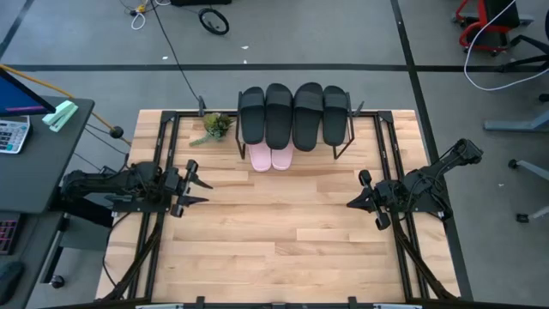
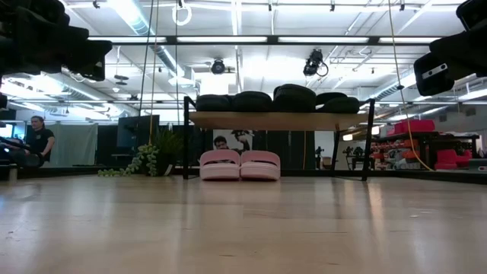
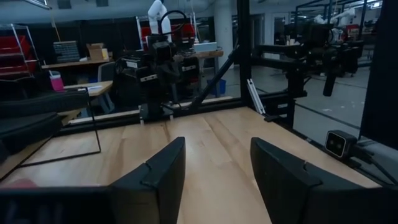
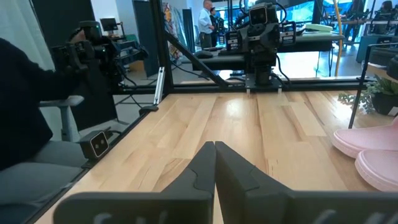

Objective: Pick and place slides into the shelf
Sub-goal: Return to Home Position

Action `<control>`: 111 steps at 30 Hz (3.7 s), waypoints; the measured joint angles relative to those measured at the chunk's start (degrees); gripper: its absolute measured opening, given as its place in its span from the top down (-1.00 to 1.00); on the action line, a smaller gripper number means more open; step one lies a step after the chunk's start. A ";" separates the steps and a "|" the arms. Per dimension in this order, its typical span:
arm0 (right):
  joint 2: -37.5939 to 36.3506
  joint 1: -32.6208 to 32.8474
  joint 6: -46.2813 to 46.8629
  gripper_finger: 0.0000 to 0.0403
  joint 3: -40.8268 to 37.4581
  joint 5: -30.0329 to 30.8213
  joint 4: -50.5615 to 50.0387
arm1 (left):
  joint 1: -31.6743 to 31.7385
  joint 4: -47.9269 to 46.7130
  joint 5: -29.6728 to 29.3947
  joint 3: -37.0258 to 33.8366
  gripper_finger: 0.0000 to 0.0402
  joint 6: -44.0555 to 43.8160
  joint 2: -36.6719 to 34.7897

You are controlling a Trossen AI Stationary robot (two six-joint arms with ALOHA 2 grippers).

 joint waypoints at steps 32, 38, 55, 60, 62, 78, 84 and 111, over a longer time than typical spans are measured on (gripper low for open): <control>0.15 -0.02 -25.41 0.93 -0.11 -13.36 2.63 | 0.00 0.61 -0.06 0.00 0.07 0.00 0.00; 0.13 -0.02 -26.09 0.92 -0.11 -12.92 2.99 | -0.02 0.61 -0.07 0.00 0.09 -0.02 0.00; 0.13 -0.02 -25.35 0.93 -0.17 -12.53 2.97 | -0.02 0.60 -0.07 0.00 0.11 -0.01 0.00; 0.13 -0.02 -25.33 0.93 -0.17 -12.53 2.97 | 0.00 0.59 -0.07 0.00 0.10 0.00 0.00; 0.13 -0.02 -25.33 0.93 -0.17 -12.53 2.96 | -0.02 0.59 -0.07 0.00 0.09 -0.02 0.00; 0.13 -0.02 -25.29 0.93 -0.17 -12.53 2.95 | -0.02 0.57 -0.07 0.00 0.11 -0.02 0.00; 0.13 -0.02 -25.29 0.93 -0.17 -12.53 2.95 | -0.02 0.58 -0.07 0.00 0.08 -0.01 0.01; 0.12 -0.02 -25.29 0.93 -0.17 -12.52 2.95 | -0.02 0.58 -0.09 0.00 0.10 -0.02 0.02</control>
